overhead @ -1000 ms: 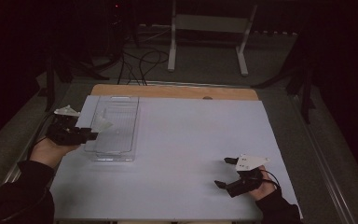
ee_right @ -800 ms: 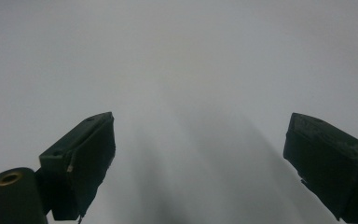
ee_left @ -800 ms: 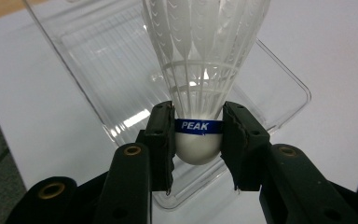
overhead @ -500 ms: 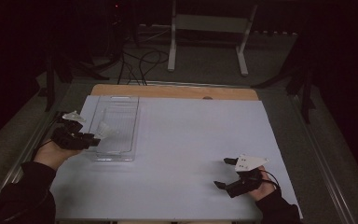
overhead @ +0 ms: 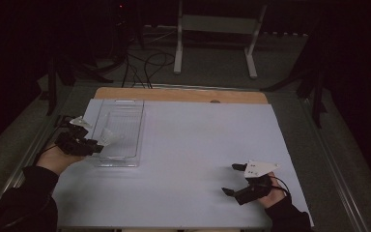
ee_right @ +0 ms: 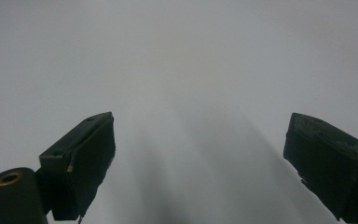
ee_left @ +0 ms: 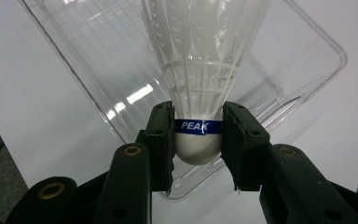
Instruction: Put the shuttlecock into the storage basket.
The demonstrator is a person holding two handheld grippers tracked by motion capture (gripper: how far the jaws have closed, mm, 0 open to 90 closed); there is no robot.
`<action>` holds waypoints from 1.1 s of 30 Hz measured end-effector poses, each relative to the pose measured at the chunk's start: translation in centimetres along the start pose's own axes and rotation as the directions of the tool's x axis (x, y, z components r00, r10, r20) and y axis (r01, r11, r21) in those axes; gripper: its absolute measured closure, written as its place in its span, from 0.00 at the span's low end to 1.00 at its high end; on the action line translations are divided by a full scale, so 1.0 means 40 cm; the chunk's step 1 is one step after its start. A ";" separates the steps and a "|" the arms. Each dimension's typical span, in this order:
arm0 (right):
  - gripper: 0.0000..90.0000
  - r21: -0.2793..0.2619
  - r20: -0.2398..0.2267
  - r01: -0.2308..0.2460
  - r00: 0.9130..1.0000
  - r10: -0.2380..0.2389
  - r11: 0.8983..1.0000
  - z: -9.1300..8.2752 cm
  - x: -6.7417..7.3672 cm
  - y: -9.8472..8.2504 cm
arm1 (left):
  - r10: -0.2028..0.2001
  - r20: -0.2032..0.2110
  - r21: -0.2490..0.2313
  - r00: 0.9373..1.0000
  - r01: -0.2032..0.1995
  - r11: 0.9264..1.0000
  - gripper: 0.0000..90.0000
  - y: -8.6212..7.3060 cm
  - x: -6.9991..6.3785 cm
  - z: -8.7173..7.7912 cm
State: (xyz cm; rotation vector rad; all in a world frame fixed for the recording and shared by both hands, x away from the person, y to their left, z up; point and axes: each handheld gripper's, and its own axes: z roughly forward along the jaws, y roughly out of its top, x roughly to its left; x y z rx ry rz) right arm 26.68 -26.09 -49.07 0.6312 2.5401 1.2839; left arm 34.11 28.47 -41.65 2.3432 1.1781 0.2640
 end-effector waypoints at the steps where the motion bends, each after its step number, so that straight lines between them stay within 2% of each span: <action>1: 0.10 0.000 0.000 -0.001 1.000 0.001 1.000 0.000 0.000 0.000 | 0.003 -0.004 0.010 1.000 -0.003 1.000 0.72 -0.002 0.001 0.004; 8: 0.10 0.001 -0.002 0.000 1.000 0.000 1.000 0.001 0.000 0.000 | 0.005 0.004 0.036 1.000 -0.005 0.999 0.72 -0.004 0.006 0.014; 13: 0.10 0.000 -0.001 0.001 1.000 -0.001 1.000 0.000 0.000 0.001 | 0.013 -0.007 0.066 1.000 -0.013 0.998 0.72 -0.006 0.010 0.022; 18: 0.10 0.001 -0.003 -0.001 1.000 0.001 1.000 0.001 0.000 0.001 | 0.013 0.010 0.076 1.000 -0.014 0.997 0.72 -0.003 0.011 0.025; 20: 0.10 0.001 -0.003 -0.002 1.000 0.002 1.000 0.001 0.000 0.001 | 0.028 0.003 0.089 1.000 -0.028 0.996 0.72 -0.001 0.007 0.028; 28: 0.10 0.003 -0.005 -0.001 1.000 0.001 1.000 0.002 0.002 0.002 | 0.030 -0.023 0.112 0.999 -0.027 0.993 0.72 0.011 0.004 0.027; 32: 0.10 0.002 -0.002 0.003 1.000 -0.003 1.000 0.001 0.001 0.002 | 0.024 -0.045 0.114 0.999 -0.019 0.993 0.65 0.021 0.002 0.016; 33: 0.10 0.000 -0.004 0.001 1.000 -0.001 1.000 0.000 0.001 0.003 | 0.021 -0.047 0.110 0.999 -0.015 0.994 0.59 0.023 0.001 0.014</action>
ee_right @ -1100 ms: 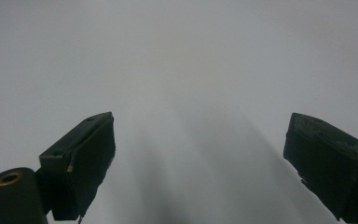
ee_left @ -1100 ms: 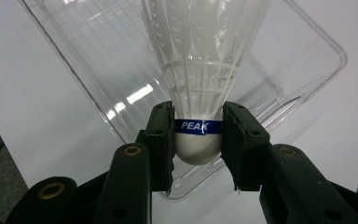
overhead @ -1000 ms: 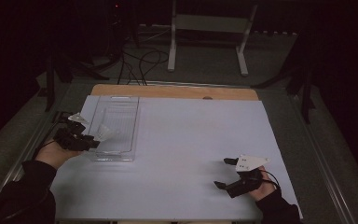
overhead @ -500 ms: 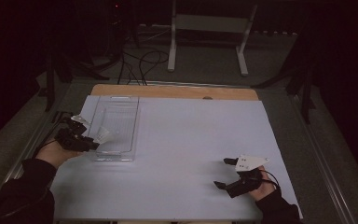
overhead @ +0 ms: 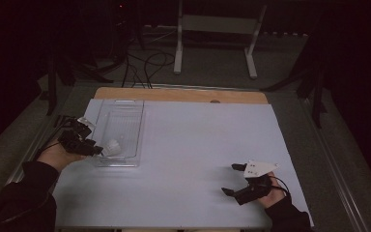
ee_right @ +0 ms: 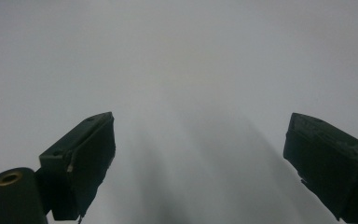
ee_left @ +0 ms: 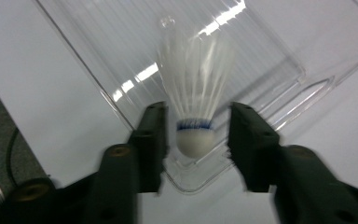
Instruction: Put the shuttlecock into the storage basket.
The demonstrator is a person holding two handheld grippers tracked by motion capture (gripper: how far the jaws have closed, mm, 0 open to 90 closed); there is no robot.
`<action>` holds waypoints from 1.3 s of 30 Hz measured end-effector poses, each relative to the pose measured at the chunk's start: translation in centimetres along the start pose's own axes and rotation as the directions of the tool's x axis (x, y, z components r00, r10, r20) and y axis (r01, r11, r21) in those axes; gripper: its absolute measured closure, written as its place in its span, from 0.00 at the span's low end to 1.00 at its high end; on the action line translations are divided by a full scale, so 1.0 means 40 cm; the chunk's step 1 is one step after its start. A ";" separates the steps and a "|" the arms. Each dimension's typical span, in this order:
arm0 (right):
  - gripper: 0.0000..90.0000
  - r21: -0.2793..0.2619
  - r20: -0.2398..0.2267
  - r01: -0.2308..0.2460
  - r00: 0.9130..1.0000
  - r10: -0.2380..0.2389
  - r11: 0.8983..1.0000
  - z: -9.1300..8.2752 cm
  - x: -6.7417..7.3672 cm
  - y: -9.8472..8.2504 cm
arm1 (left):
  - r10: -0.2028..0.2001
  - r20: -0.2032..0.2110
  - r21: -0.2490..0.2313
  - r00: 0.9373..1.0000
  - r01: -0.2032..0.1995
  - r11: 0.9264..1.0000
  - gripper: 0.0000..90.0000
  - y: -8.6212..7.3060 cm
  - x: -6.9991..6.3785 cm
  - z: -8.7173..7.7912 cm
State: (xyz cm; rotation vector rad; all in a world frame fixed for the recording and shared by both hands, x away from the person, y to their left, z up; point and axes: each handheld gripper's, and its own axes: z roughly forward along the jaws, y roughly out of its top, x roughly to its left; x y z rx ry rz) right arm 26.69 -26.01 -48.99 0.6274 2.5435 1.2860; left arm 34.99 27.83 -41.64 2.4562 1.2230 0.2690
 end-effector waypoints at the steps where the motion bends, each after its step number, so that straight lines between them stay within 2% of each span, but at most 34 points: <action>1: 0.10 0.000 0.001 0.000 1.000 0.000 1.000 0.000 0.000 0.000 | 0.000 0.000 0.000 1.000 0.000 1.000 0.55 0.000 0.000 0.000; 2: 0.10 0.002 0.002 0.000 1.000 0.000 1.000 0.000 0.000 0.000 | -0.006 -0.015 0.001 1.000 0.006 1.000 0.49 0.004 -0.002 -0.004; 4: 0.10 0.000 0.001 -0.001 1.000 0.001 1.000 0.000 0.000 0.001 | -0.009 -0.018 -0.001 1.000 0.009 1.000 0.44 0.006 -0.004 -0.006; 6: 0.10 0.003 0.004 0.000 1.000 0.000 1.000 -0.001 0.000 0.001 | -0.015 -0.026 0.000 1.000 0.015 1.000 0.34 0.010 -0.008 -0.005; 8: 0.10 0.002 0.004 -0.001 1.000 0.001 1.000 -0.002 0.001 0.001 | -0.017 -0.038 0.005 0.999 0.017 1.000 0.27 0.013 -0.012 -0.004; 13: 0.10 0.002 0.004 -0.002 1.000 0.002 1.000 -0.002 0.001 0.001 | -0.018 -0.051 0.008 0.999 0.018 1.000 0.17 0.018 -0.018 -0.004; 20: 0.10 -0.003 0.005 -0.003 1.000 0.003 1.000 -0.003 0.002 -0.001 | -0.014 0.002 -0.044 1.000 0.014 0.999 0.00 0.026 -0.026 -0.017; 27: 0.10 -0.010 0.009 -0.037 0.999 0.037 0.999 -0.006 -0.001 -0.007 | 0.028 0.004 -0.101 1.000 -0.027 0.994 0.00 0.033 -0.040 -0.029; 28: 0.10 -0.014 0.006 -0.045 0.999 0.045 0.999 -0.007 -0.002 -0.008 | 0.021 0.001 -0.105 1.000 -0.020 0.994 0.00 0.035 -0.043 -0.029; 34: 0.10 -0.030 0.013 -0.064 0.998 0.064 0.997 -0.014 -0.009 -0.012 | 0.040 0.006 -0.144 0.999 -0.038 0.989 0.00 0.051 -0.057 -0.037; 35: 0.10 -0.028 0.013 -0.065 0.998 0.066 0.997 -0.014 -0.008 -0.012 | 0.041 -0.001 -0.149 0.999 -0.040 0.988 0.00 0.054 -0.059 -0.038; 39: 0.10 -0.023 0.028 -0.053 0.998 0.053 0.998 -0.015 -0.007 -0.014 | 0.076 0.016 -0.175 0.997 -0.072 0.982 0.00 0.065 -0.067 -0.038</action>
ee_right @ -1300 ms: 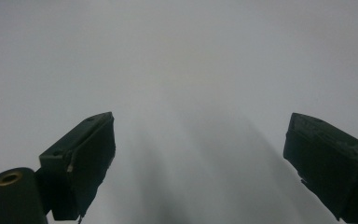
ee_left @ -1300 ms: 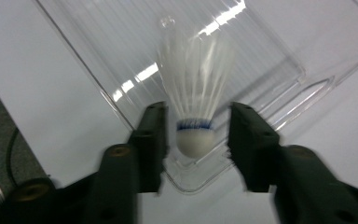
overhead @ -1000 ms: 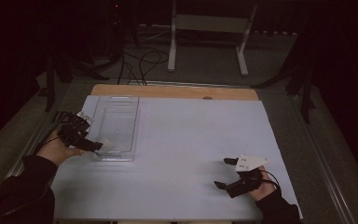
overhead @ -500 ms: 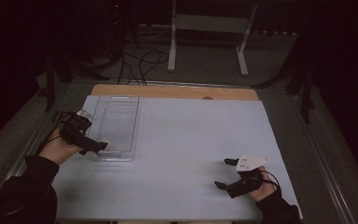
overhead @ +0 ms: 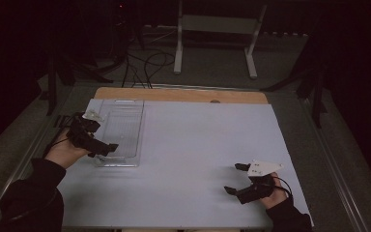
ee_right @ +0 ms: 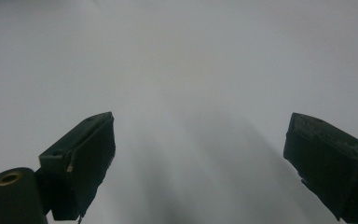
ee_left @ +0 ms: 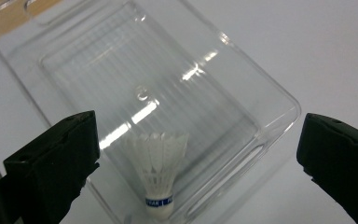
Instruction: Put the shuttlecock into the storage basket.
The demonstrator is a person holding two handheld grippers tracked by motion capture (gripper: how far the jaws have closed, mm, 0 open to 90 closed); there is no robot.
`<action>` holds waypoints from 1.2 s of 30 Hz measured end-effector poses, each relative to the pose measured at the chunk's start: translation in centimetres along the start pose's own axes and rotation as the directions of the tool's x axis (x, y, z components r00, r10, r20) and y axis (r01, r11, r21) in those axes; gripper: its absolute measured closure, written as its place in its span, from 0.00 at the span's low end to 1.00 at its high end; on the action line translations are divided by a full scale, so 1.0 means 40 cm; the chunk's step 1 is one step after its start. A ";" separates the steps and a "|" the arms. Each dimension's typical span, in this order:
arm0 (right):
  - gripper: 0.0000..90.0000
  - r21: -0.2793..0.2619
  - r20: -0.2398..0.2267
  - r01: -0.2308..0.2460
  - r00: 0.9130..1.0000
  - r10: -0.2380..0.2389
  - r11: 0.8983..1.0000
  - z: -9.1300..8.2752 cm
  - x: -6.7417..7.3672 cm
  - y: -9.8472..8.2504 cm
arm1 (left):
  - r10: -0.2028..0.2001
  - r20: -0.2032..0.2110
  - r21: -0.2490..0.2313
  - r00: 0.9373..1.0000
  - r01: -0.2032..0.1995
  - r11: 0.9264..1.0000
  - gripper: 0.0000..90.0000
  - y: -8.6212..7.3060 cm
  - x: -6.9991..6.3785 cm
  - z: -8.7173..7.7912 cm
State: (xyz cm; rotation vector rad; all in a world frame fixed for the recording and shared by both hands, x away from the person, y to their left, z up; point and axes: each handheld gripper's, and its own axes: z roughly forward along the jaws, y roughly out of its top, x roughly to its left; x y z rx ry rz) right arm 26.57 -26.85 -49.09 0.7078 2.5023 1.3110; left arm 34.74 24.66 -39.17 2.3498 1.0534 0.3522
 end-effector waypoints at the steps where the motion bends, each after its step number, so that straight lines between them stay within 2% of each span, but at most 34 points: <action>1: 0.10 0.000 -0.001 -0.004 1.000 0.004 1.000 -0.001 0.000 0.000 | 0.008 0.002 -0.001 1.000 -0.008 1.000 0.00 0.003 -0.002 0.000; 3: 0.10 0.005 0.007 -0.002 1.000 0.002 1.000 -0.001 -0.001 -0.001 | 0.022 -0.002 -0.015 1.000 -0.022 1.000 0.00 0.011 -0.008 0.002; 6: 0.10 0.007 0.003 -0.006 1.000 0.006 1.000 0.000 -0.002 -0.001 | 0.025 0.017 -0.030 1.000 -0.025 0.999 0.00 0.021 -0.013 0.003; 11: 0.10 0.022 0.003 -0.002 1.000 0.002 1.000 0.005 0.000 -0.001 | 0.029 0.020 -0.055 0.999 -0.028 0.998 0.00 0.038 -0.022 0.006; 12: 0.10 0.024 0.003 0.000 1.000 0.000 1.000 0.005 0.000 -0.001 | 0.034 0.040 -0.066 0.999 -0.031 0.997 0.00 0.048 -0.028 0.008; 19: 0.10 0.023 0.001 -0.002 1.000 0.001 1.000 0.005 0.000 -0.001 | 0.078 0.030 -0.069 0.996 -0.076 0.995 0.00 0.074 -0.055 0.018; 20: 0.10 0.023 0.000 0.000 1.000 0.000 1.000 0.006 0.001 0.000 | 0.087 0.048 -0.075 0.995 -0.083 0.994 0.00 0.082 -0.064 0.020; 28: 0.10 0.020 -0.004 0.001 1.000 -0.001 1.000 0.007 0.002 0.001 | 0.107 0.076 -0.066 0.991 -0.102 0.993 0.00 0.106 -0.090 0.033; 31: 0.10 0.018 -0.004 0.000 1.000 0.000 1.000 0.007 0.001 0.001 | 0.130 0.094 -0.074 0.987 -0.124 0.990 0.00 0.116 -0.111 0.044; 36: 0.10 0.019 -0.005 0.002 1.000 -0.001 1.000 0.008 0.001 0.001 | 0.149 0.129 -0.095 0.980 -0.137 0.986 0.00 0.129 -0.137 0.059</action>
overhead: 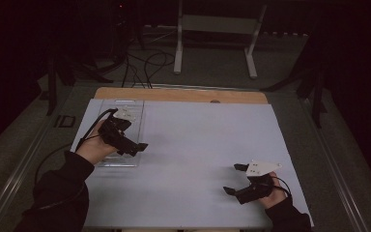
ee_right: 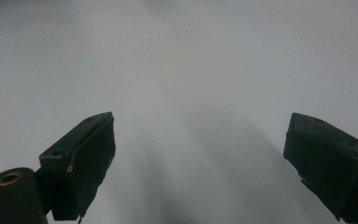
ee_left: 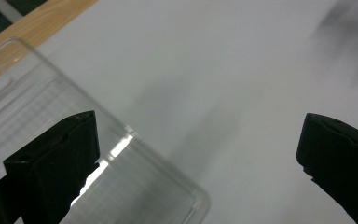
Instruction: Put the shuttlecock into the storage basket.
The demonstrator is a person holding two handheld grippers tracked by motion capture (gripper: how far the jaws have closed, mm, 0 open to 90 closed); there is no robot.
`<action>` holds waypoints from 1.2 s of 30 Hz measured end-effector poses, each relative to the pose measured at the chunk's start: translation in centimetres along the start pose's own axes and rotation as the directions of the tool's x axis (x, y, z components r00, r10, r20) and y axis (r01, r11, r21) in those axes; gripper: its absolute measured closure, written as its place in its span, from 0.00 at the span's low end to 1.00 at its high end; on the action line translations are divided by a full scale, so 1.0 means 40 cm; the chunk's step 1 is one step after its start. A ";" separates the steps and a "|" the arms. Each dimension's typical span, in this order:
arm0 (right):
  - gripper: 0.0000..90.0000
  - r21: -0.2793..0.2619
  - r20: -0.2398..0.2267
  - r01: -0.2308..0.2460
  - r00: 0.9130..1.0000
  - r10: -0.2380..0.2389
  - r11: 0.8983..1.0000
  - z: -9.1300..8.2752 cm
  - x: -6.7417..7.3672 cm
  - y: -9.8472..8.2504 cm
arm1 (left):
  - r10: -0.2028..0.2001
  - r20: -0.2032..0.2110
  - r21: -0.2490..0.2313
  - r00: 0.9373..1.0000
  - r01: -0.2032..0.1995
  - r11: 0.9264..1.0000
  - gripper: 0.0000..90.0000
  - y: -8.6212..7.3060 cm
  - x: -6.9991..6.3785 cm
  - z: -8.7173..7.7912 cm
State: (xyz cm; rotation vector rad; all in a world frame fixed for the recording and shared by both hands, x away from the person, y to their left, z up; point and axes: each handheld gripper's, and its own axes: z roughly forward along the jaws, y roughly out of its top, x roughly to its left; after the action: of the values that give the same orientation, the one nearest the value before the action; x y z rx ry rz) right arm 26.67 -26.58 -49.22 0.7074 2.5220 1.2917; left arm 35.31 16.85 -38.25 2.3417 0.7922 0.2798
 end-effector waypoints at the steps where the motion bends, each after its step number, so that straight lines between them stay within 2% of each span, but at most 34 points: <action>1: 0.10 -0.002 -0.003 -0.003 1.000 0.003 1.000 0.000 0.000 0.000 | 0.003 0.005 -0.003 1.000 -0.003 1.000 0.00 0.002 -0.004 0.004; 6: 0.10 -0.002 -0.004 -0.001 1.000 0.001 1.000 0.000 0.001 0.001 | 0.021 0.050 -0.018 0.999 -0.020 1.000 0.00 0.015 -0.030 0.028; 8: 0.10 -0.004 -0.004 -0.001 1.000 0.001 1.000 -0.001 0.000 0.000 | 0.047 0.057 -0.031 0.997 -0.045 0.999 0.00 0.018 -0.041 0.035; 10: 0.10 -0.005 -0.002 0.002 1.000 -0.002 1.000 -0.002 0.000 0.001 | 0.049 0.060 -0.033 0.997 -0.047 0.998 0.00 0.018 -0.044 0.037; 11: 0.10 -0.006 -0.003 0.004 1.000 -0.004 1.000 -0.003 0.001 0.001 | 0.058 0.081 -0.047 0.995 -0.054 0.997 0.00 0.021 -0.055 0.044; 14: 0.10 -0.006 -0.002 0.006 1.000 -0.006 1.000 -0.003 0.001 0.002 | 0.078 0.097 -0.052 0.992 -0.073 0.996 0.00 0.021 -0.073 0.062; 17: 0.10 -0.006 -0.003 0.005 1.000 -0.005 1.000 -0.003 0.001 0.002 | 0.074 0.114 -0.052 0.991 -0.068 0.996 0.00 0.020 -0.081 0.071; 20: 0.10 -0.007 -0.003 0.003 1.000 -0.003 1.000 -0.004 0.001 0.002 | 0.094 0.134 -0.052 0.987 -0.088 0.995 0.00 0.012 -0.102 0.092; 24: 0.10 -0.006 -0.004 0.005 1.000 -0.005 1.000 -0.003 0.001 0.002 | 0.107 0.175 -0.081 0.979 -0.094 0.992 0.00 0.001 -0.121 0.110; 26: 0.10 -0.005 -0.004 0.007 1.000 -0.007 1.000 -0.002 0.001 0.002 | 0.107 0.182 -0.078 0.977 -0.094 0.992 0.00 -0.007 -0.129 0.123; 28: 0.10 -0.005 -0.006 0.008 1.000 -0.008 1.000 -0.001 0.001 0.003 | 0.110 0.201 -0.097 0.973 -0.092 0.991 0.00 -0.016 -0.136 0.135; 31: 0.10 -0.003 -0.006 0.007 1.000 -0.007 1.000 -0.001 0.002 0.003 | 0.141 0.213 -0.118 0.967 -0.118 0.986 0.00 -0.028 -0.145 0.145; 34: 0.10 -0.002 -0.006 0.007 1.000 -0.007 1.000 -0.002 0.001 0.003 | 0.132 0.218 -0.127 0.967 -0.106 0.986 0.00 -0.041 -0.151 0.151; 36: 0.10 0.000 -0.008 0.005 1.000 -0.005 1.000 -0.001 0.002 0.003 | 0.130 0.229 -0.133 0.965 -0.101 0.986 0.00 -0.049 -0.154 0.153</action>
State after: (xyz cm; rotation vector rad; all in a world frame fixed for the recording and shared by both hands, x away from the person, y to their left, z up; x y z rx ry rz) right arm 26.62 -26.52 -49.10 0.6967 2.5283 1.2951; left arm 31.84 11.20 -44.21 2.2577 0.5096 0.0913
